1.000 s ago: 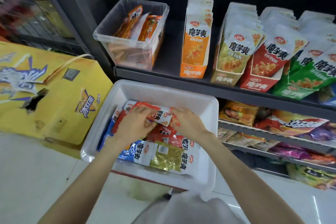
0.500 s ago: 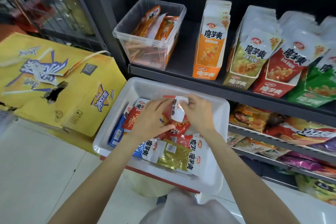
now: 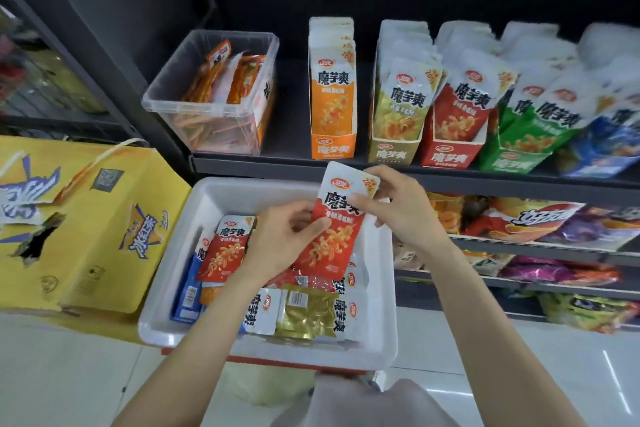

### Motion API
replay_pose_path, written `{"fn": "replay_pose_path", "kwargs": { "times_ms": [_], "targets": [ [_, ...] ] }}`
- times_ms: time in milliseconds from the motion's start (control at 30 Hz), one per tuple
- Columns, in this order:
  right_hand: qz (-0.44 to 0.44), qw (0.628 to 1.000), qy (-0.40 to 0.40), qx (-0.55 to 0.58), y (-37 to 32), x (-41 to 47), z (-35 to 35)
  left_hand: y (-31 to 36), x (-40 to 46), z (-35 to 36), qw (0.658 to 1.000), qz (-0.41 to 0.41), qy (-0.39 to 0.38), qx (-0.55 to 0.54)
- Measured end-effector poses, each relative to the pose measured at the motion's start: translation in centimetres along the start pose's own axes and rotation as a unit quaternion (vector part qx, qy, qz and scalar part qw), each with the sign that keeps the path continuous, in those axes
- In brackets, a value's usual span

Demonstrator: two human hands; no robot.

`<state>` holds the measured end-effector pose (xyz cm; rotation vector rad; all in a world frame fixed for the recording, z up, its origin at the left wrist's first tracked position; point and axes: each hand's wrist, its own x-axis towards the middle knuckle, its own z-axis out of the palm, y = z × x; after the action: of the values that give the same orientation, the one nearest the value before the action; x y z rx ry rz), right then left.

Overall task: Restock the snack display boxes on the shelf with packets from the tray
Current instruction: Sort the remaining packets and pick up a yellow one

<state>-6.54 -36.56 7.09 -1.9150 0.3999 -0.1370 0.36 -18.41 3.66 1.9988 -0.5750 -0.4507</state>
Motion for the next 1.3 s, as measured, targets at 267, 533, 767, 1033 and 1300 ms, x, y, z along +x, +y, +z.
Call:
{"fn": "replay_pose_path", "kwargs": {
  "times_ms": [267,533,767,1033,1300],
  "targets": [
    [-0.081,0.964,0.253,-0.031,-0.3,-3.4,-8.4,5.5,3.7,3.7,0.988,0.145,0.029,0.034],
    [-0.144,0.860,0.475,-0.114,-1.7,-0.9,-15.6,8.1,9.6,9.3,0.901,0.318,0.085,0.284],
    [-0.069,0.863,0.344,-0.364,-0.3,5.2,-15.0,8.5,11.3,11.0,0.850,0.339,0.091,0.393],
    [-0.009,0.833,0.364,-0.417,0.1,4.2,-14.6,7.9,11.3,10.7,0.842,0.366,0.080,0.388],
    [-0.165,0.922,0.296,-0.188,0.1,-1.7,-7.7,5.3,5.9,6.3,0.893,0.356,0.255,0.103]
  ]
}}
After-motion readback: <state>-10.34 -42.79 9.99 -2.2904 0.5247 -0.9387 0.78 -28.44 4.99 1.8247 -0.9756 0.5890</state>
